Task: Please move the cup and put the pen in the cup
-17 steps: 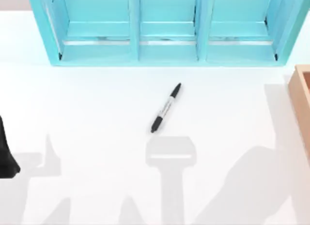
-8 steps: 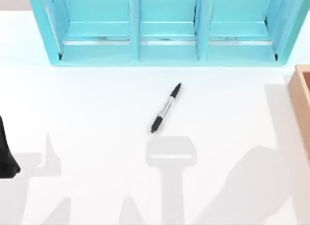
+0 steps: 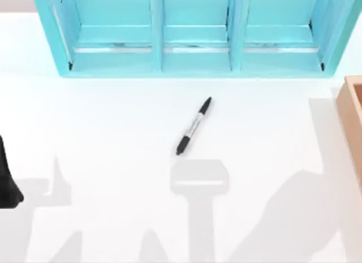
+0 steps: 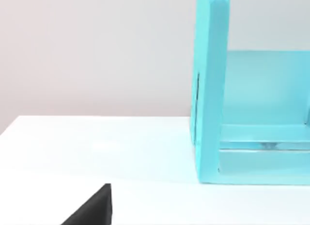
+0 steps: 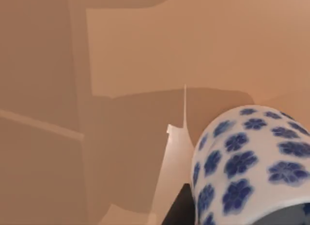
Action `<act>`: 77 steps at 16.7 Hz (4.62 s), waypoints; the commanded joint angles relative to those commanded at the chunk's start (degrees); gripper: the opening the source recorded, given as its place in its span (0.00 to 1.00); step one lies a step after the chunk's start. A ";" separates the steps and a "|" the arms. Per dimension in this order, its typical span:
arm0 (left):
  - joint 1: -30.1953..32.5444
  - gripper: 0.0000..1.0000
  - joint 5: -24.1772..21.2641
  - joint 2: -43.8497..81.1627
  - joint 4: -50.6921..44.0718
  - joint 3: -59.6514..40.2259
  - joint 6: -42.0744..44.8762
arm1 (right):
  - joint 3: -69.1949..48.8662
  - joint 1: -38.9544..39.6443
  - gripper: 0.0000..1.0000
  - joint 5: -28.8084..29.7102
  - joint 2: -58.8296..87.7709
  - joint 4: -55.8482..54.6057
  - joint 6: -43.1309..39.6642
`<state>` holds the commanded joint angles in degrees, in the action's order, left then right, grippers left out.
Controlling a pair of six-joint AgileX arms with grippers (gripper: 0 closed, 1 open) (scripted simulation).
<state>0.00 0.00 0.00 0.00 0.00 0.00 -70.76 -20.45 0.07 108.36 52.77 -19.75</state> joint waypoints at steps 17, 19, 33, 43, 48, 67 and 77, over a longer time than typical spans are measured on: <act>0.00 1.00 0.00 0.00 0.00 0.00 0.00 | -13.63 13.27 0.00 -0.12 -3.33 17.82 13.24; 0.00 1.00 0.00 0.00 0.00 0.00 0.00 | -18.47 18.75 0.00 -0.12 -5.13 25.00 18.68; 0.00 1.00 0.00 0.00 0.00 0.00 0.00 | -29.27 32.26 0.00 -0.17 2.12 27.48 32.78; 0.00 1.00 0.00 0.00 0.00 0.00 0.00 | -34.07 40.65 0.00 -0.14 13.87 20.35 41.33; 0.00 1.00 0.00 0.00 0.00 0.00 0.00 | -28.29 40.89 0.00 -0.02 14.97 12.61 41.35; 0.00 1.00 0.00 0.00 0.00 0.00 0.00 | -26.81 40.99 1.00 0.02 15.45 11.08 41.38; 0.00 1.00 0.00 0.00 0.00 0.00 0.00 | -27.67 40.88 1.00 0.02 15.72 11.92 41.41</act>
<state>0.00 0.00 0.00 0.00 0.00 0.00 -98.44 20.43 0.09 124.08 64.69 21.66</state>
